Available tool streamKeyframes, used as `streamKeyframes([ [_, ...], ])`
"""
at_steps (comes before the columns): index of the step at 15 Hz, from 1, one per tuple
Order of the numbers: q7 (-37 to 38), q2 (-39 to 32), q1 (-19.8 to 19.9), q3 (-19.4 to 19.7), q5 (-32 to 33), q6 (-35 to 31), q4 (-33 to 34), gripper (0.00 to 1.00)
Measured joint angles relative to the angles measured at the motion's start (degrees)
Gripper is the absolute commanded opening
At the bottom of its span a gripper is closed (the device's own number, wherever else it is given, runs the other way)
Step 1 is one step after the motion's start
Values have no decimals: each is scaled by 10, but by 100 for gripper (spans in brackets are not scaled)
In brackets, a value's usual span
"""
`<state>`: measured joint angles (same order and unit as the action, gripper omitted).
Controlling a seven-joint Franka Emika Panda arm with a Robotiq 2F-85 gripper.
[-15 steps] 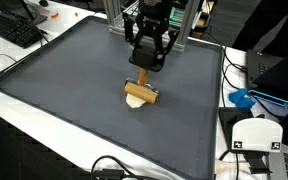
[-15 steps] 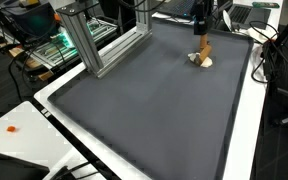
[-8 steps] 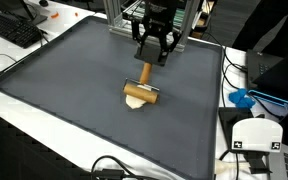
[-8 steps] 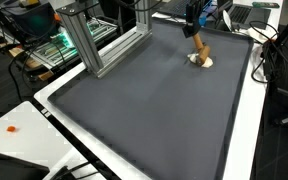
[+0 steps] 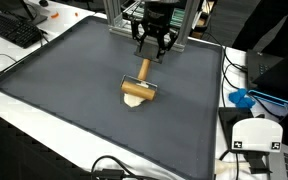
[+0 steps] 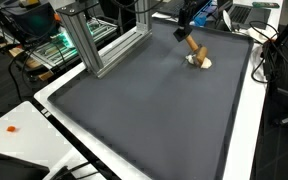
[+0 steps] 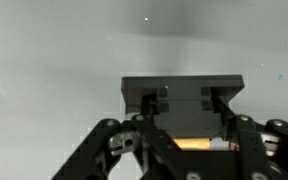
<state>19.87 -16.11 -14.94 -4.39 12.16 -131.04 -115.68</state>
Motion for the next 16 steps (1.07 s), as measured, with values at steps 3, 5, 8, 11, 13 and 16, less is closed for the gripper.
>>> streamKeyframes([
  [3,-14,0,3,0,-2,32,1,36],
  [5,-21,0,5,0,-3,48,1,36],
  [8,-30,0,8,0,-4,68,2,36],
  [11,-36,0,11,0,-10,87,4,36],
  [13,-42,0,13,0,-19,101,6,36],
  [16,-49,0,16,-1,-28,124,12,36],
])
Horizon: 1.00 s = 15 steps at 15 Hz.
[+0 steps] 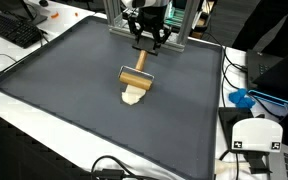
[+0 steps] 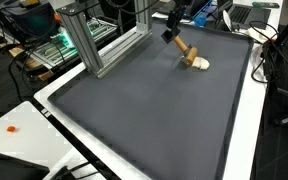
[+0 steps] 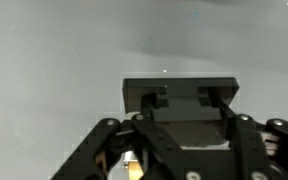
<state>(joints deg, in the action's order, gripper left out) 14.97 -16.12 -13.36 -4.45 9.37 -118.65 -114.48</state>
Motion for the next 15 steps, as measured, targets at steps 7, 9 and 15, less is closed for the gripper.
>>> streamKeyframes([
  [7,-7,0,4,0,-6,31,6,36],
  [9,-6,0,5,0,-6,25,9,36],
  [15,12,-2,10,0,-7,-29,20,36],
])
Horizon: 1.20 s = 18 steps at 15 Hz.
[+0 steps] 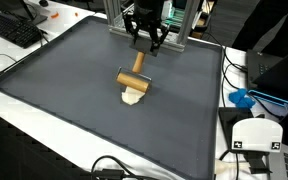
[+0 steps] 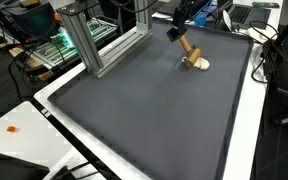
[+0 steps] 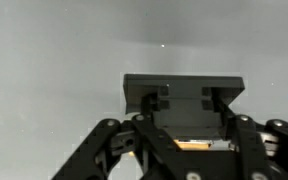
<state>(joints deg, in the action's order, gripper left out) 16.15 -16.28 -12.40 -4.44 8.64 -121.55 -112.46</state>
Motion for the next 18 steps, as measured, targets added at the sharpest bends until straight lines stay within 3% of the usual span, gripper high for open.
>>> streamKeyframes([
  [7,24,-18,1,1,0,-39,3,36],
  [18,30,-37,0,-1,0,-28,26,36],
])
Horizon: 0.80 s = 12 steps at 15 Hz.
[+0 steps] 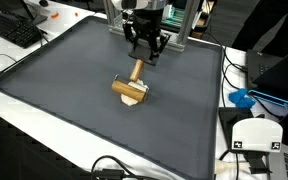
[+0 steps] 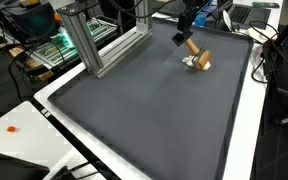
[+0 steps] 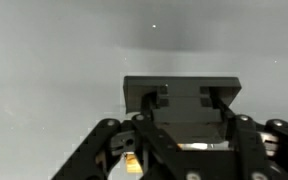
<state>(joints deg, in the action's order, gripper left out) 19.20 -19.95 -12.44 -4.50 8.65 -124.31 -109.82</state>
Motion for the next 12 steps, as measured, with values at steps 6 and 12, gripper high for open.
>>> streamKeyframes([
  [6,-4,6,-2,-7,0,50,4,36],
  [12,-17,17,-2,-13,0,115,5,36],
])
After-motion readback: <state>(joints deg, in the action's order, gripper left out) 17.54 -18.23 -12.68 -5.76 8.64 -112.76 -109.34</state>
